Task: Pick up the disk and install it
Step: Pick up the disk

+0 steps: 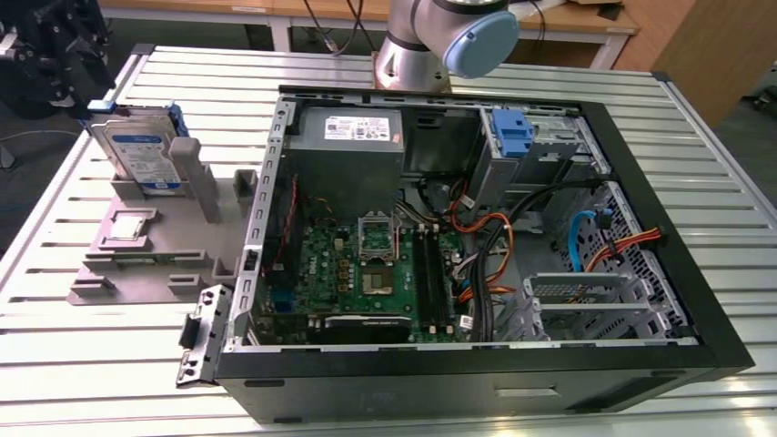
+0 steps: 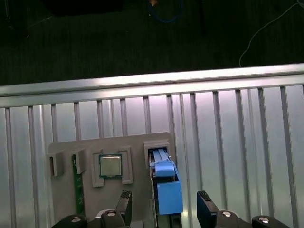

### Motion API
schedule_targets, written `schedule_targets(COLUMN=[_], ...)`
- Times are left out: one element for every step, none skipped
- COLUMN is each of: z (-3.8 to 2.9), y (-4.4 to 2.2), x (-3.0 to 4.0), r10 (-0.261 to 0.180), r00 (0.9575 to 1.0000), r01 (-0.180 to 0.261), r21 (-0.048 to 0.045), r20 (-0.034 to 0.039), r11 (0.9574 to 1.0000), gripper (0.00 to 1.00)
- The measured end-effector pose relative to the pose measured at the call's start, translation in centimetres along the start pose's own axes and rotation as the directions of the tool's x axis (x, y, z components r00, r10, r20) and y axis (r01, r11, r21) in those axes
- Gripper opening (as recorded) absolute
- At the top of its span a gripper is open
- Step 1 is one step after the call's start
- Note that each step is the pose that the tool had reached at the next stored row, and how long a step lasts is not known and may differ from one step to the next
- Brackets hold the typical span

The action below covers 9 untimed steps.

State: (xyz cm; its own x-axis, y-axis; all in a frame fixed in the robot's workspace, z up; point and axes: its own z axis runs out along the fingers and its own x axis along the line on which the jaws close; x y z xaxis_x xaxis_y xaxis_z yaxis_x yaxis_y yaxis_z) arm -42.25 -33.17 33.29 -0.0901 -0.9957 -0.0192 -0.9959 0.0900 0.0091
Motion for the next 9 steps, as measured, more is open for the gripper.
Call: schedule_targets(z=[0.18,0.36,0.54,0.72,0.9,1.08,1.24,1.39,1.52], y=[0.01,0.03,0.06,0.1,0.12,0.17,0.2,0.2,0.21], x=[0.0,0.01,0.01,0.02,0.03,0.03,0.04,0.05,0.05], r10=[-0.004,-0.006,-0.008,-0.009,-0.01,-0.01,-0.011,-0.011,-0.011], r00=[1.0,1.0,1.0,1.0,1.0,0.9999,0.9999,0.9999,0.9999], r01=[0.004,0.006,0.008,0.009,0.01,0.01,0.011,0.011,0.011], r21=[0.0,0.0003,0.0007,0.0015,0.0024,0.0036,0.0041,0.0043,0.0042], r20=[0.0,0.0003,0.0005,0.0006,0.0007,0.0008,0.0014,0.0016,0.0016], r11=[1.0,1.0,1.0,1.0,1.0,0.9999,0.9999,0.9999,0.9999], gripper=[0.65,0.65,0.65,0.65,0.65,0.65,0.65,0.65,0.65])
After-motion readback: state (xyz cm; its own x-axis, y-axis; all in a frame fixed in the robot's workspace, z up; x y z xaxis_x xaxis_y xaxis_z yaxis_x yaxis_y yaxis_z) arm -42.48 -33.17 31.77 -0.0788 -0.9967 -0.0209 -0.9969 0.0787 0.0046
